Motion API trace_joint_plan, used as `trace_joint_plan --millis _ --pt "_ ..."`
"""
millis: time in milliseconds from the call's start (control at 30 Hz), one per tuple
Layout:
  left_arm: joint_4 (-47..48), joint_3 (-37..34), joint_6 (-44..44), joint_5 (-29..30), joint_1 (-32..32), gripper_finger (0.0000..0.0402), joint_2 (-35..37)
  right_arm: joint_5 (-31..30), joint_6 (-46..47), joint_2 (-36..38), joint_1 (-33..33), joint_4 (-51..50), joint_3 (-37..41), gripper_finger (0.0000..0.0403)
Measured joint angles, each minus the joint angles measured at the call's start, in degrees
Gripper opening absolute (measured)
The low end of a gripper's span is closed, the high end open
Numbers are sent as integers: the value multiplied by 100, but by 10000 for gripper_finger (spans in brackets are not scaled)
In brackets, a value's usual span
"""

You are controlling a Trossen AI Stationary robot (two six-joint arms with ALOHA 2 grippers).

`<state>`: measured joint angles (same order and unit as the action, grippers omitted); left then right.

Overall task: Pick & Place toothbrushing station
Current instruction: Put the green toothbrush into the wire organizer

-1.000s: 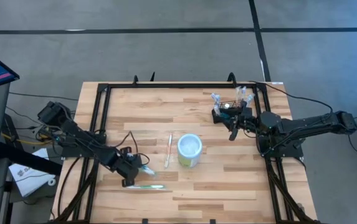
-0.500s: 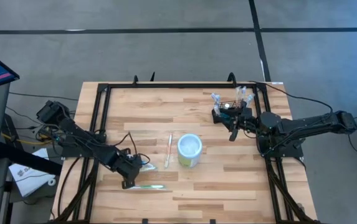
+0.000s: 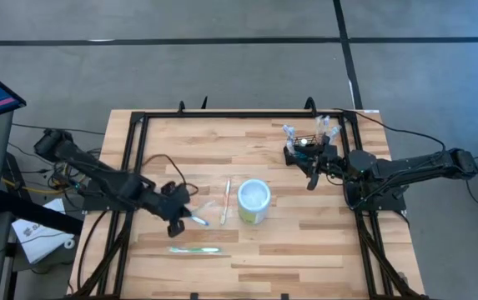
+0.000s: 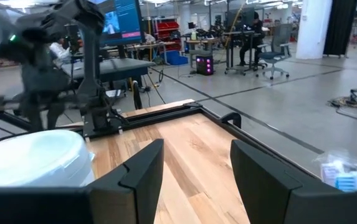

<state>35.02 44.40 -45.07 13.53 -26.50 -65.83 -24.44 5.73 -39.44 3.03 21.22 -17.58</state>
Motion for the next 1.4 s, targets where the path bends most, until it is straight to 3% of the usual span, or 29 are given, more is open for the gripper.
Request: trace_joint_plan --millis 267,500,733,1267,1400 --pt "-795 0 859 1246 128 7 834 61 -35 -27 92 41 -154 177" --pt "-2619 11 2060 1438 483 7 1030 61 -654 -553 432 22 -609 177" --pt "-3101 11 2047 1127 1058 7 1001 -252 -1812 -1391 857 20 -1438 177" --pt "-3424 7 1543 -312 2135 9 868 -2036 -5089 -3766 1553 -283 -3629 142" --pt "-3429 7 1369 -615 2310 9 866 -2105 -5749 -4253 1611 -237 -4093 139"
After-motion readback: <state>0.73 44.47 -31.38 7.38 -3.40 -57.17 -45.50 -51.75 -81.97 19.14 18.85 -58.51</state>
